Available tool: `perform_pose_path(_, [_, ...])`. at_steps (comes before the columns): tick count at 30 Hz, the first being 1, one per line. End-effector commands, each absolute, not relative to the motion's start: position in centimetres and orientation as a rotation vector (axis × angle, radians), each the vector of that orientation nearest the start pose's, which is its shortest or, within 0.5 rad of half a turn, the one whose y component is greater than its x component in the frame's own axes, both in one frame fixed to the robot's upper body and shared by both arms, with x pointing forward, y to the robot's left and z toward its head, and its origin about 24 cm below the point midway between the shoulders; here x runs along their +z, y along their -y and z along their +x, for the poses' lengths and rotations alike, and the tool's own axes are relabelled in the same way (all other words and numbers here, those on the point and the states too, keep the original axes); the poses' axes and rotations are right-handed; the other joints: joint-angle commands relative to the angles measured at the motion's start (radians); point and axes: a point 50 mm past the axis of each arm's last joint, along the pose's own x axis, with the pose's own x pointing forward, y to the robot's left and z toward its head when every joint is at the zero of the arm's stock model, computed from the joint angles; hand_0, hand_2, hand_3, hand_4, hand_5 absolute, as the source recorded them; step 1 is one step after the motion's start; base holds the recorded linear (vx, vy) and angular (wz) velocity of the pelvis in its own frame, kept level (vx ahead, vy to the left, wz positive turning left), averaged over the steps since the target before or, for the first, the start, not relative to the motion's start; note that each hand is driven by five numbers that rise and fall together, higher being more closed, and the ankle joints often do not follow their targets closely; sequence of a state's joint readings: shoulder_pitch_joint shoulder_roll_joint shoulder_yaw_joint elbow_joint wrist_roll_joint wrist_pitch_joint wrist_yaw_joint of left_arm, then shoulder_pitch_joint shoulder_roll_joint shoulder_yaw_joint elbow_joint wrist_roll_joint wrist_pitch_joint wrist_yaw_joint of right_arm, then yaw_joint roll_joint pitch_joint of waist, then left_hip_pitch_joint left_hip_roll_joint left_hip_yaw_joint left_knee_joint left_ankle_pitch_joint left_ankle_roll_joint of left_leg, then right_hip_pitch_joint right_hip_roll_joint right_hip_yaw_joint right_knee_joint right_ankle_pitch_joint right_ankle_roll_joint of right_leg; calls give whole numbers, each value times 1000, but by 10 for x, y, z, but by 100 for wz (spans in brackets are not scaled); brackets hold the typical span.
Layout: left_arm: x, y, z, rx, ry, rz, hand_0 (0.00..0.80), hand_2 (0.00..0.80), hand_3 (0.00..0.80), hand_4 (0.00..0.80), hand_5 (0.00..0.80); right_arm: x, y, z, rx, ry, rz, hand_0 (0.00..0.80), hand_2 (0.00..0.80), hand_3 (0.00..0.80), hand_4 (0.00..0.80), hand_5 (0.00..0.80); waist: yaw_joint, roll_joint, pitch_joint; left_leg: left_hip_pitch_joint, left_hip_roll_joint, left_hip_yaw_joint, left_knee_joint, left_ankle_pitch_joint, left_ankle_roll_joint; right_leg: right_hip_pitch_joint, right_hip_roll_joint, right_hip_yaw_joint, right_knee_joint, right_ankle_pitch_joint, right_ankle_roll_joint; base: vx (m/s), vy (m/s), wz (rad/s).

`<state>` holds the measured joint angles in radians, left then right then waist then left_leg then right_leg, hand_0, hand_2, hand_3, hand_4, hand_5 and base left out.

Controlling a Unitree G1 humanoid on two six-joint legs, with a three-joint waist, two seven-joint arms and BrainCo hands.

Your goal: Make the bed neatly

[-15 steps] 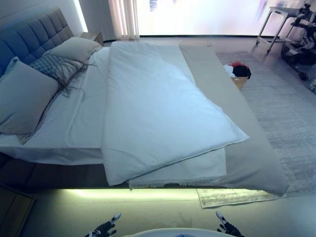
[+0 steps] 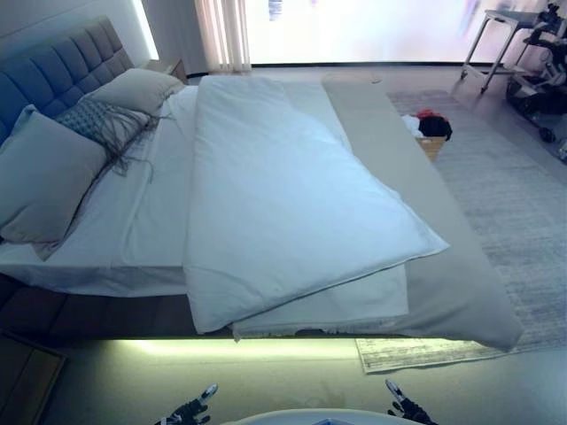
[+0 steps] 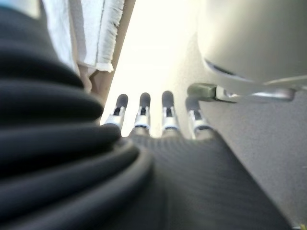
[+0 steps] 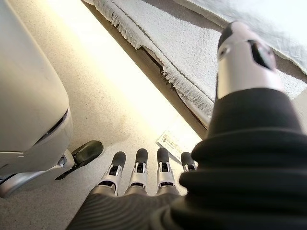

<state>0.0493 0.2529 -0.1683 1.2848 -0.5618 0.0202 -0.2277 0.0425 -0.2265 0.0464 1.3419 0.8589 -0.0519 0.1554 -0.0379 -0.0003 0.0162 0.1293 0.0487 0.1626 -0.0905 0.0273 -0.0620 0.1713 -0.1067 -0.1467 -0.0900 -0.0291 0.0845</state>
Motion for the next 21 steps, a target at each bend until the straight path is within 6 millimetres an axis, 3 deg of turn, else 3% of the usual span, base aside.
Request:
perform_pose_path(1, [-169,-220,65,199,-1288,-337,0,0,0,0,0,-165,237,77,-568,-1099,595,0,0,0,0,0,17,15,13,49,-14,9,3,-97,25,-18,13,-24,3,41,37,0,0,0])
perform_pose_path(8, [-171,-217,60,212,-1341,-336,0,0,0,0,0,-166,232,80,-541,-1121,601,0,0,0,0,0,7,19,18,59,-7,19,3,-93,25,-18,22,-13,12,36,31,8,-44,-4])
perform_pose_path(14, [-171,-214,67,216,-1327,-343,0,0,0,0,0,-164,228,89,-466,-1118,567,0,0,0,0,0,-5,21,42,69,8,7,18,-84,28,-35,51,22,82,-5,6,41,-130,-11])
perform_pose_path(17, [-171,-215,68,220,-1327,-330,0,0,0,0,0,-162,228,97,-446,-1088,557,0,0,0,0,0,-9,5,64,31,18,-7,130,-108,23,-57,59,38,122,-19,-18,28,-181,-9])
perform_pose_path(21, [-169,-218,76,292,-1270,-403,0,0,0,0,0,-160,235,101,-422,-1093,492,0,0,0,0,0,-10,-26,107,-93,34,-6,444,-86,31,-88,57,37,164,-28,-63,51,-176,-36])
